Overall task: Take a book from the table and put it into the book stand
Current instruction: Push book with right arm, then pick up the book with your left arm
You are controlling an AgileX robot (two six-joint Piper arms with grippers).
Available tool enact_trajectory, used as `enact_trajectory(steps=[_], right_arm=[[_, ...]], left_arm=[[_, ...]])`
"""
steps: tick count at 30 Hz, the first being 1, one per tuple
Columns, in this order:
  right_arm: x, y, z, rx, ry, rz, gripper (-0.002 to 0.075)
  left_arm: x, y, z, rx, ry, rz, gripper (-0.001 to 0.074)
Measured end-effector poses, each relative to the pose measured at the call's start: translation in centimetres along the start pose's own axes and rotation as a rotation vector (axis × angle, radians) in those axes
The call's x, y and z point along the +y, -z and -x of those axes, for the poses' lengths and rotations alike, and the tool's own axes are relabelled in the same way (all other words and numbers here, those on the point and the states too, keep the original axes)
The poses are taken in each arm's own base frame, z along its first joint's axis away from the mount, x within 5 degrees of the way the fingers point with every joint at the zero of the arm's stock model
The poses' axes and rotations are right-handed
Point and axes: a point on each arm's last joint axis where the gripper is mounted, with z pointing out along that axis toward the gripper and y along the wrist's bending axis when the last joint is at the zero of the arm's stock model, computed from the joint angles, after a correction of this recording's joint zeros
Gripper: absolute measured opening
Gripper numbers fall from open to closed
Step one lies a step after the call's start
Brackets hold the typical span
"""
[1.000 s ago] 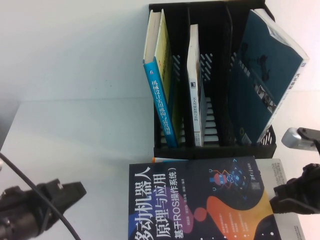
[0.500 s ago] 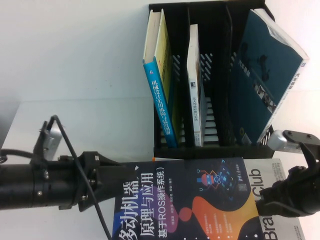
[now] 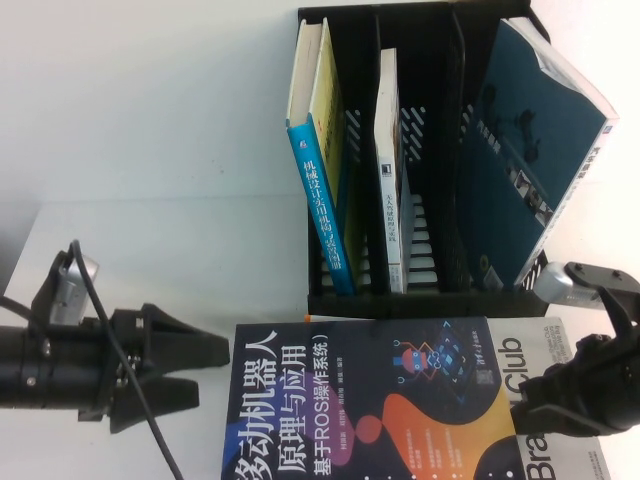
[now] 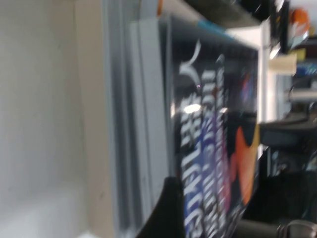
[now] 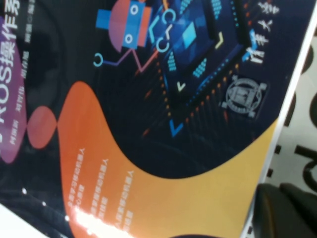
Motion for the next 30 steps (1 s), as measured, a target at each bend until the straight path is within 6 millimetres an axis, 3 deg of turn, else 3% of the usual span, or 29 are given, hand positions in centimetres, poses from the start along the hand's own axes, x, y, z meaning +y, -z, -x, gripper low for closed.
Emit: enact_trajectory(steps=[13, 30], right_arm=[[0.8, 0.1, 0.6, -0.068, 0.008, 0.084, -0.0003], [0.2, 0.0, 0.5, -0.052, 0.038, 0.028, -0.0003]], left_arm=[[1.0, 0.0, -0.5, 0.065, 0.000, 0.077, 0.0665], [4.9, -2.3, 0.8, 0.083, 0.157, 0.014, 0.0666]])
